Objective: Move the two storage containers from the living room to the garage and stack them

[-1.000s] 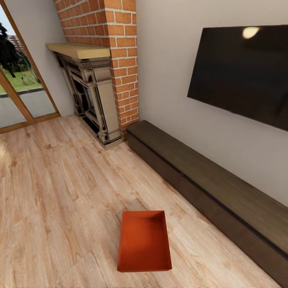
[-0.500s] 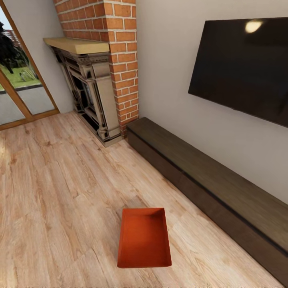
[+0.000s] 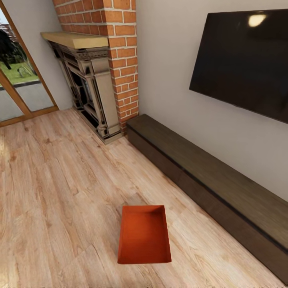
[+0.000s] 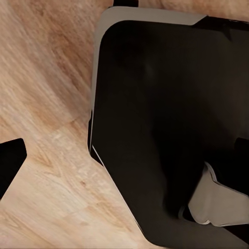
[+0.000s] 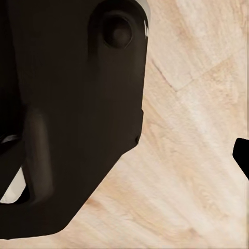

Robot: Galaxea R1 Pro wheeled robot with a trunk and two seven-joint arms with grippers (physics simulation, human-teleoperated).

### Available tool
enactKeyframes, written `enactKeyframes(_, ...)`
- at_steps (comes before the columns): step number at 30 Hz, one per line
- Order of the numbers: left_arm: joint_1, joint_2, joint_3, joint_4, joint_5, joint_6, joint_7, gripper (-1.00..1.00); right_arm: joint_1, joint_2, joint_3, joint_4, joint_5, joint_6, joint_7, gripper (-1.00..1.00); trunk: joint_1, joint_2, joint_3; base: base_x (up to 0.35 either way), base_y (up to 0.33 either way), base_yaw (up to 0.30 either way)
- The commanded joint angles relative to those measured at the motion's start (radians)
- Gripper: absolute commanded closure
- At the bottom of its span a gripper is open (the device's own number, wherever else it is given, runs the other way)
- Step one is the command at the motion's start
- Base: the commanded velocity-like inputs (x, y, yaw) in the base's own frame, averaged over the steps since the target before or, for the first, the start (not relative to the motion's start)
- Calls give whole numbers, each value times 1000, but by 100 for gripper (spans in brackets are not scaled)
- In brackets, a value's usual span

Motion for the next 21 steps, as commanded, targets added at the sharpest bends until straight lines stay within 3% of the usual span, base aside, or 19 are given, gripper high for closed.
enactKeyframes(1, -1, 0, 0, 1, 9, -2, -4, -100, -1, 1, 8, 3, -7, -4, -3, -100, 0, -1, -3, 0, 0, 0)
enactKeyframes(21, -1, 0, 1, 1, 9, -2, -4, -100, -1, -2, 11, 3, -7, -1, -7, -100, 0, -1, -34, 0, 0, 0)
